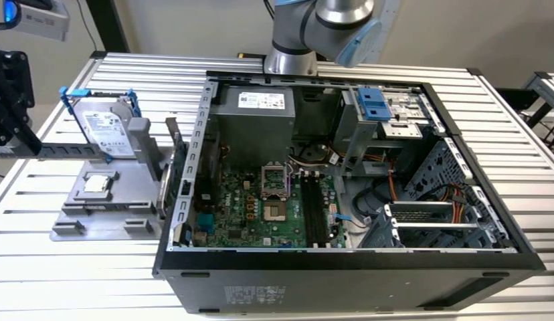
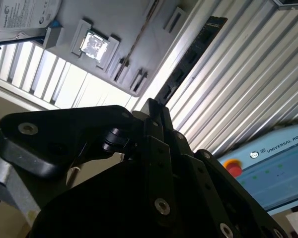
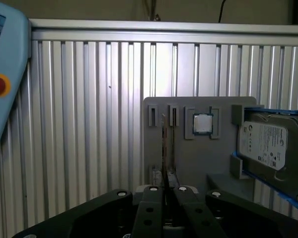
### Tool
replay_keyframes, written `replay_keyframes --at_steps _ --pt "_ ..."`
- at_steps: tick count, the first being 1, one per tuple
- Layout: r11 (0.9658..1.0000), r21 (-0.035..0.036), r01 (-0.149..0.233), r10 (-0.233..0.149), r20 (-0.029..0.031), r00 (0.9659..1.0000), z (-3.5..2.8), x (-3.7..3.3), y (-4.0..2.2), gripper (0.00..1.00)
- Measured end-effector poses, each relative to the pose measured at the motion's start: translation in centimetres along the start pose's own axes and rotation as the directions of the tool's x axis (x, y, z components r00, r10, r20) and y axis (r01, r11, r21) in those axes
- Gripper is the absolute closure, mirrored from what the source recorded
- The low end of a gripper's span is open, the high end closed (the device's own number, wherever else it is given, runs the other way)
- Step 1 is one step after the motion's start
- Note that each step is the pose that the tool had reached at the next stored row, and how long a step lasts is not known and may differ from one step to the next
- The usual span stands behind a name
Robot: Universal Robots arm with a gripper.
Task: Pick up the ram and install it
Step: 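Pick up the ram and move it above insertion slot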
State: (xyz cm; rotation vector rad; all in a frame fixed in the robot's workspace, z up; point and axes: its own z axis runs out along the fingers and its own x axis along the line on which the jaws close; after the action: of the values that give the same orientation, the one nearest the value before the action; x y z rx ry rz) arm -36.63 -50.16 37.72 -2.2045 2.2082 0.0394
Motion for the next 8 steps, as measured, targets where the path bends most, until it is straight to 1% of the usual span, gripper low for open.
replay_keyframes --at_steps 3,8 --pt "1.0000 0.0000 0.000 0.000 0.0001 1.0000 0.00 0.01 -0.82 1.00" --pt "1.0000 -0.0004 0.000 0.000 0.0000 1.0000 0.00 0.00 -1.53 1.00"
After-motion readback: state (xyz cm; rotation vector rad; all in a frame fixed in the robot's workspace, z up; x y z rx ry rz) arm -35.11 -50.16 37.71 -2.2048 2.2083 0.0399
